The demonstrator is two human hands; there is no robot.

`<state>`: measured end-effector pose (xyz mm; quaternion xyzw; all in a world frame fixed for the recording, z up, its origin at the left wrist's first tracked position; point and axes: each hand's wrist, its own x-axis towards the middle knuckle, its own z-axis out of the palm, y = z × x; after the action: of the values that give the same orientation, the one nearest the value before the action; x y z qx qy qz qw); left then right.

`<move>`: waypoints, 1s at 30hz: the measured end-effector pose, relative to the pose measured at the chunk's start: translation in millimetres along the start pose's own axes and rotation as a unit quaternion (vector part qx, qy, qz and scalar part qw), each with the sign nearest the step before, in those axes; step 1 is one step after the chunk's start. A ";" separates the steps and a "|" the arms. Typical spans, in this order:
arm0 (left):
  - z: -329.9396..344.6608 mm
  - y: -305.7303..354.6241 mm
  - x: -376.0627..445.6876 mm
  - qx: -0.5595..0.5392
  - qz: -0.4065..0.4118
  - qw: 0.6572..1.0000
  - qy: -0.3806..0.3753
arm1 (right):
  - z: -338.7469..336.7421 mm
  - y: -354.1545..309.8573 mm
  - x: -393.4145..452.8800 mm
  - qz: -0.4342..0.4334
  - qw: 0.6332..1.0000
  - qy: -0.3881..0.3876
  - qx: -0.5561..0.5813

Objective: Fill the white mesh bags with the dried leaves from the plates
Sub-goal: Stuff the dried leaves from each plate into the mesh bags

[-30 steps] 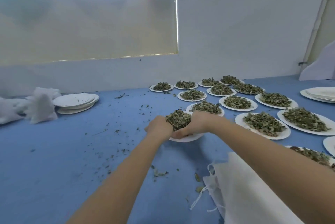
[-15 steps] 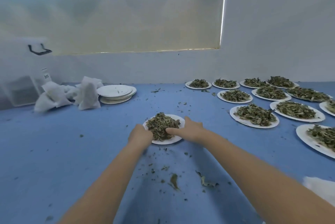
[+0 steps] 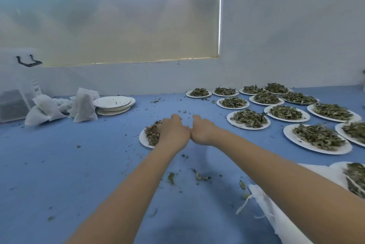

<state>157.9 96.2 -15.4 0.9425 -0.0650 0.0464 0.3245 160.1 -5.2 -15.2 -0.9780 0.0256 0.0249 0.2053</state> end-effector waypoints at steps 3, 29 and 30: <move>8.4 31.7 -28.5 -0.014 0.057 0.997 -0.046 | -22.7 20.5 -43.5 -0.003 0.998 0.012 -0.059; 104.3 105.5 -114.9 0.006 0.222 0.971 -0.087 | -60.1 169.1 -179.4 0.037 0.988 0.094 -0.120; 104.4 105.2 -114.2 0.003 0.228 0.971 -0.075 | -59.3 167.6 -177.4 0.024 0.986 0.100 -0.130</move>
<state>33.9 -39.9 -48.5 0.9046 -0.3025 0.0487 0.2963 -24.7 -175.3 -17.5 -0.9931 0.0664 -0.0648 0.0717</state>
